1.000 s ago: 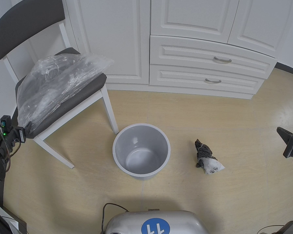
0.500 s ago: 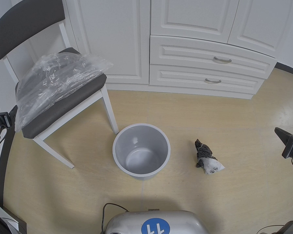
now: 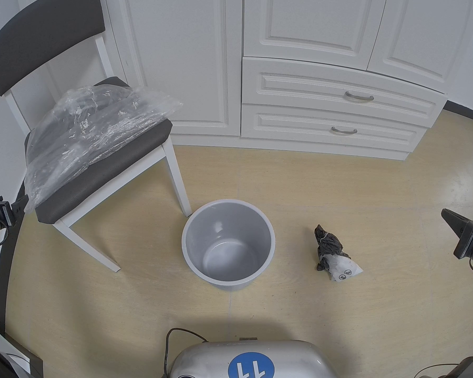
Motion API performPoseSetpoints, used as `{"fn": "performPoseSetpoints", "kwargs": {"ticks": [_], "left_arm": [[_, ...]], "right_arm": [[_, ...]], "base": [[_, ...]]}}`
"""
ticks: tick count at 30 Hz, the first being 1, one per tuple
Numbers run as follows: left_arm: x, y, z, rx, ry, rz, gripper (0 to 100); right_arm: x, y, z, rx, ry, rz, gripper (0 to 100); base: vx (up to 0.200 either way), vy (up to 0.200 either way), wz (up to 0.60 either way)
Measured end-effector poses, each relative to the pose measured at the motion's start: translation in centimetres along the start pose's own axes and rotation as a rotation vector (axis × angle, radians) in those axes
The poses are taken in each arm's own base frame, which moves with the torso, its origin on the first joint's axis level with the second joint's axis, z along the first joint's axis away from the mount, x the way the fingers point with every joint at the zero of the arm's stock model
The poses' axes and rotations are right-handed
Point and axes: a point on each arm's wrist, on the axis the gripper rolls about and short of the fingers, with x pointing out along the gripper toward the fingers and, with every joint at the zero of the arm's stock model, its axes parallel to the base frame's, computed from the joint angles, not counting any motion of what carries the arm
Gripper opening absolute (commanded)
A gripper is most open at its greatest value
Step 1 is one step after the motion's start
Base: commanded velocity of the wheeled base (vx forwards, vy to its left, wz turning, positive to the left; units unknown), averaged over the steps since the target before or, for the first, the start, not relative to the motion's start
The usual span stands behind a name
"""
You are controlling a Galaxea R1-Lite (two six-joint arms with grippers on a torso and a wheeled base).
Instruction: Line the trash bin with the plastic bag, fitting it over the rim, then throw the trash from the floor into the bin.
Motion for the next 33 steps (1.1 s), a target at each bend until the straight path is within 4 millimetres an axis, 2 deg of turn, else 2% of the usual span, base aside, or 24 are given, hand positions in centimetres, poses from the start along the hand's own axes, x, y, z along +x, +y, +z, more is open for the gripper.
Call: {"fn": "performPoseSetpoints", "kwargs": {"ticks": [9,23,33], "left_arm": [[0.1,0.3,-0.4,0.006,0.048,-0.006,100],[2.4,0.4,-2.4,-0.003,0.121,-0.043,100],[3.2,1.0,-2.3,-0.003,0.11,0.01,100]], "right_arm": [[0.2,-0.1,-0.3,0.0,0.023,-0.005,0],[0.6,-0.1,-0.6,0.0,0.042,-0.006,0],[0.7,-0.1,-0.7,0.0,0.049,-0.007,0]], "base": [[0.0,0.0,0.0],[0.0,0.0,0.0],[0.0,0.0,0.0]]}}
